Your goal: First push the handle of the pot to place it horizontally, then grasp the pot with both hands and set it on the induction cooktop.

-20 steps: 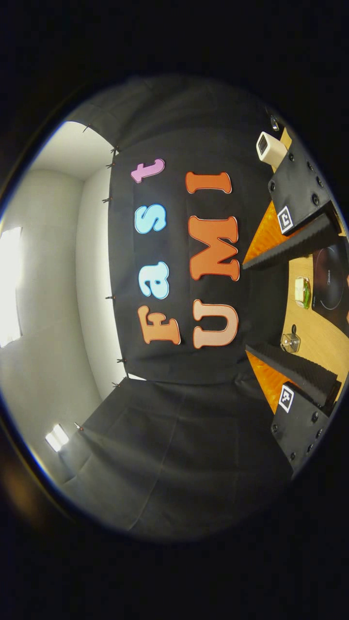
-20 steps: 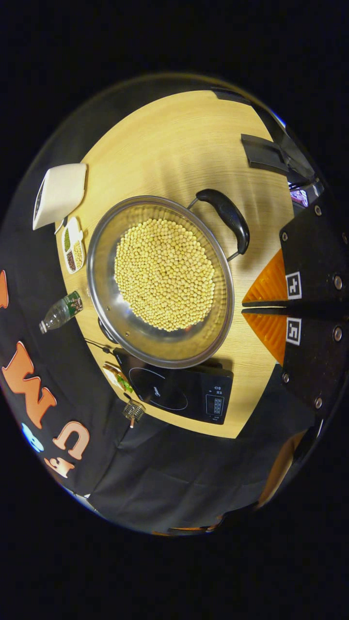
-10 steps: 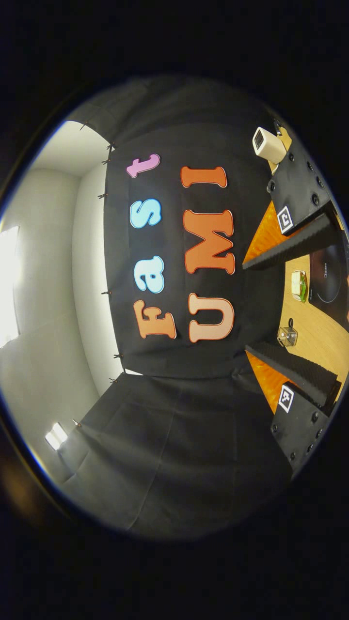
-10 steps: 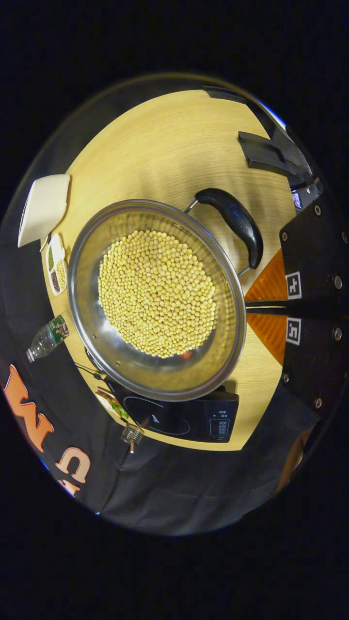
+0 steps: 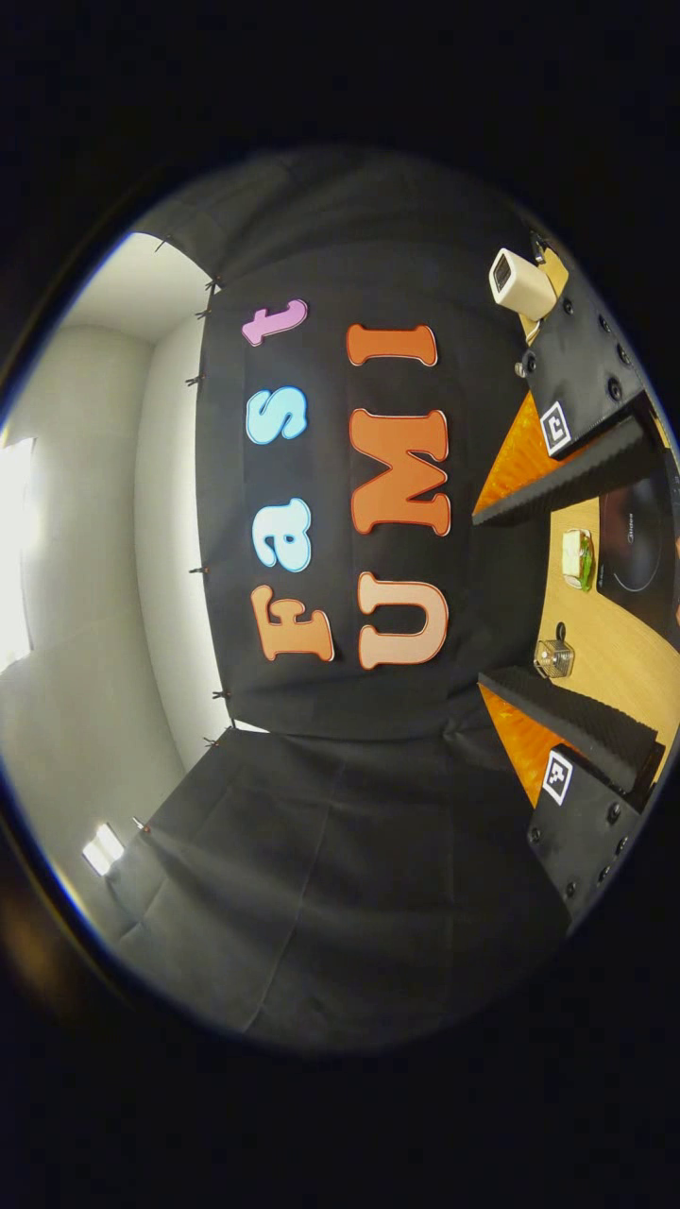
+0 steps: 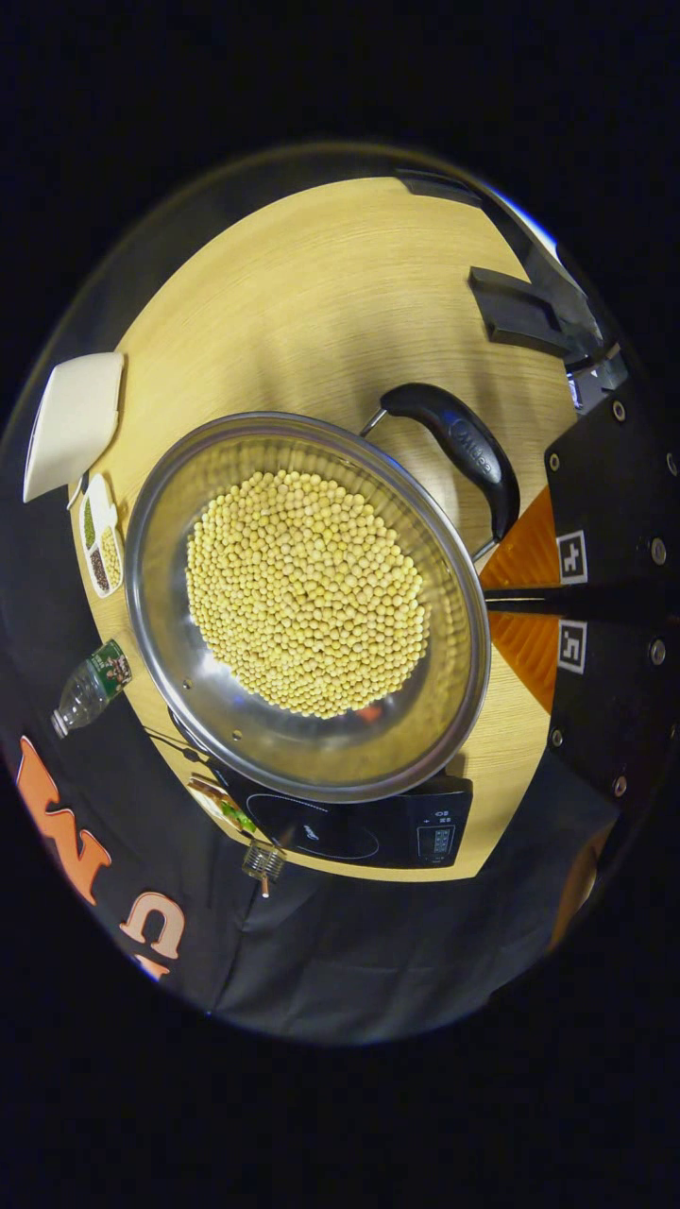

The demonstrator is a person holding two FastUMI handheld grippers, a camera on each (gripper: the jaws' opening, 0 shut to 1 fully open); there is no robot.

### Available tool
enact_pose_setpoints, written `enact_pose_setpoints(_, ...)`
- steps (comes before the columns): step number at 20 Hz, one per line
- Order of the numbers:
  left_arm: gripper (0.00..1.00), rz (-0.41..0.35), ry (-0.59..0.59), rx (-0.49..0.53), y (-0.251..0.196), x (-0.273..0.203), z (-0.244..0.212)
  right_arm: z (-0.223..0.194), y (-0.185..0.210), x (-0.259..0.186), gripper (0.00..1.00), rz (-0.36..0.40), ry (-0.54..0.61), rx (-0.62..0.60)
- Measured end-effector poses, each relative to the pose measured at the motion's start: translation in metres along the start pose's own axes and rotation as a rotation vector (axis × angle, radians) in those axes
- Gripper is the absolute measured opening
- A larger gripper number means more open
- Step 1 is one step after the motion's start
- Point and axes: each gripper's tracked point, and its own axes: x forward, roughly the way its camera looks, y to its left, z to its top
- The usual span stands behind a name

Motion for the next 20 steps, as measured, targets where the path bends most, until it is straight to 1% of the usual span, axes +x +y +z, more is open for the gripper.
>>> enact_pose_setpoints(1, 0.98, 0.001, 0.007, 0.0, 0.001, 0.001, -0.002, 0.005, -0.005, 0.0, 0.0, -0.014, -0.011, 0.003)
enact_pose_setpoints(3, 0.97, -0.002, 0.017, -0.003, -0.002, 0.003, -0.005, 0.013, -0.014, 0.0, 0.0, -0.042, -0.031, 0.014)
enact_pose_setpoints(9, 0.97, -0.022, 0.025, -0.007, -0.011, 0.005, -0.008, 0.044, -0.05, -0.006, 0.0, -0.107, -0.095, 0.096)
enact_pose_setpoints(14, 0.99, -0.036, 0.042, -0.016, -0.017, 0.007, -0.014, 0.06, -0.057, -0.006, 0.0, -0.125, -0.126, 0.12)
enact_pose_setpoints(20, 0.98, -0.035, 0.073, -0.015, -0.019, 0.011, -0.029, 0.083, -0.071, -0.004, 0.0, -0.178, -0.168, 0.126)
